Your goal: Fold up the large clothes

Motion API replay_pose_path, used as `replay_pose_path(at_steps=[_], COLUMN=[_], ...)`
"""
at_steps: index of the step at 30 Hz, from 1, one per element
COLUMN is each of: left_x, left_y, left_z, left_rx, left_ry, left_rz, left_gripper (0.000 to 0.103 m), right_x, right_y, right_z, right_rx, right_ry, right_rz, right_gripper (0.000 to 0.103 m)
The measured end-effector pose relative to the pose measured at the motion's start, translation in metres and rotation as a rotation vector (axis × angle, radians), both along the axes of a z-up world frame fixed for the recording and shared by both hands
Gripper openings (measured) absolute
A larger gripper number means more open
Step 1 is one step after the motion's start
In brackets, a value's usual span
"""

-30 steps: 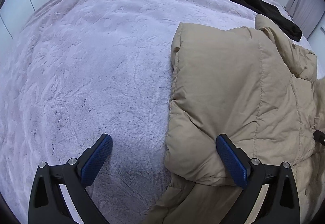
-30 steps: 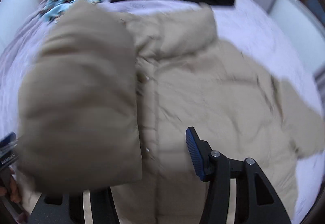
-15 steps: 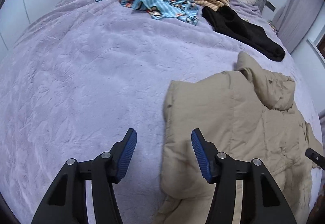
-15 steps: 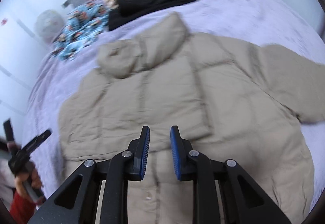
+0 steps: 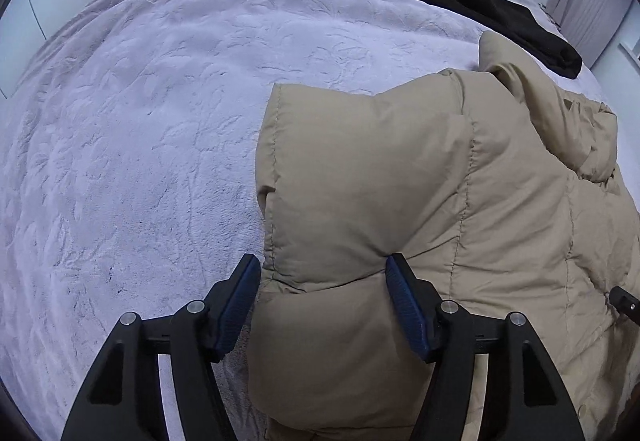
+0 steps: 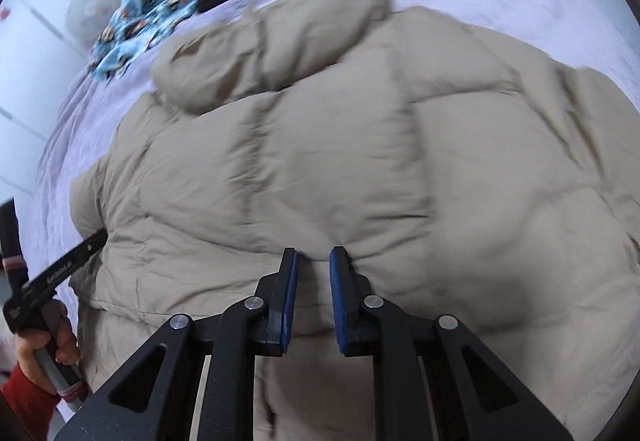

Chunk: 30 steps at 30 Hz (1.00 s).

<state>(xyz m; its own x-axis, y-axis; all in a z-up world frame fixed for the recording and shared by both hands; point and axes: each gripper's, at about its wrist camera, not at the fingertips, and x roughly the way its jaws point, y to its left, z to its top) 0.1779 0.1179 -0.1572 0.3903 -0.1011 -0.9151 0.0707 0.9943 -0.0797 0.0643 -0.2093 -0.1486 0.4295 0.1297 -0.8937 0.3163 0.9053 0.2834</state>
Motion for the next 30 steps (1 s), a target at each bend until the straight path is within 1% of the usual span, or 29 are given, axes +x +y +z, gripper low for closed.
replay_pose_path(at_steps=[2, 4, 5, 6, 7, 10, 16, 19, 23, 24, 25, 26, 28, 30], left_x=[0.000, -0.005, -0.009, -0.014, -0.019, -0.037, -0.072, -0.088, -0.101, -0.104, -0.107, -0.110, -0.114, -0.116], left_y=[0.000, 0.000, 0.000, -0.001, -0.002, -0.006, -0.014, -0.020, -0.021, -0.021, -0.021, -0.020, -0.019, -0.018], left_z=[0.006, 0.016, 0.023, 0.029, 0.036, 0.050, 0.066, 0.072, 0.082, 0.085, 0.090, 0.095, 0.105, 0.111], left_rx=[0.014, 0.030, 0.033, 0.033, 0.035, 0.041, 0.013, 0.025, 0.018, 0.016, 0.016, 0.018, 0.022, 0.011], left_ry=[0.015, 0.024, 0.022, 0.017, 0.011, 0.013, 0.046, 0.065, 0.076, 0.073, 0.067, 0.046, 0.018, 0.024], left_rz=[0.018, 0.028, 0.023, 0.014, 0.004, -0.022, -0.047, -0.063, -0.066, -0.068, -0.069, -0.065, -0.063, -0.066], left_gripper=[0.067, 0.067, 0.067, 0.067, 0.067, 0.067, 0.067, 0.067, 0.067, 0.073, 0.089, 0.094, 0.096, 0.096], right_x=[-0.010, -0.017, -0.019, -0.022, -0.026, -0.033, -0.057, -0.067, -0.077, -0.080, -0.083, -0.085, -0.089, -0.093], right_y=[-0.012, -0.019, -0.021, -0.023, -0.025, -0.023, -0.017, -0.010, 0.001, 0.004, 0.006, 0.008, 0.012, 0.013], right_z=[0.005, 0.011, 0.014, 0.018, 0.022, 0.031, 0.035, 0.037, 0.043, 0.045, 0.048, 0.050, 0.055, 0.059], right_rx=[0.025, 0.007, 0.014, 0.026, 0.032, 0.055, 0.136, 0.146, 0.162, 0.164, 0.163, 0.162, 0.167, 0.168], right_ry=[-0.001, 0.012, 0.016, 0.020, 0.025, 0.039, 0.107, 0.134, 0.162, 0.166, 0.169, 0.171, 0.175, 0.175], right_rz=[-0.052, -0.094, -0.105, -0.118, -0.130, -0.145, -0.192, -0.191, -0.188, -0.187, -0.185, -0.184, -0.187, -0.192], right_gripper=[0.016, 0.016, 0.017, 0.020, 0.020, 0.020, 0.021, 0.021, 0.021, 0.021, 0.021, 0.022, 0.027, 0.034])
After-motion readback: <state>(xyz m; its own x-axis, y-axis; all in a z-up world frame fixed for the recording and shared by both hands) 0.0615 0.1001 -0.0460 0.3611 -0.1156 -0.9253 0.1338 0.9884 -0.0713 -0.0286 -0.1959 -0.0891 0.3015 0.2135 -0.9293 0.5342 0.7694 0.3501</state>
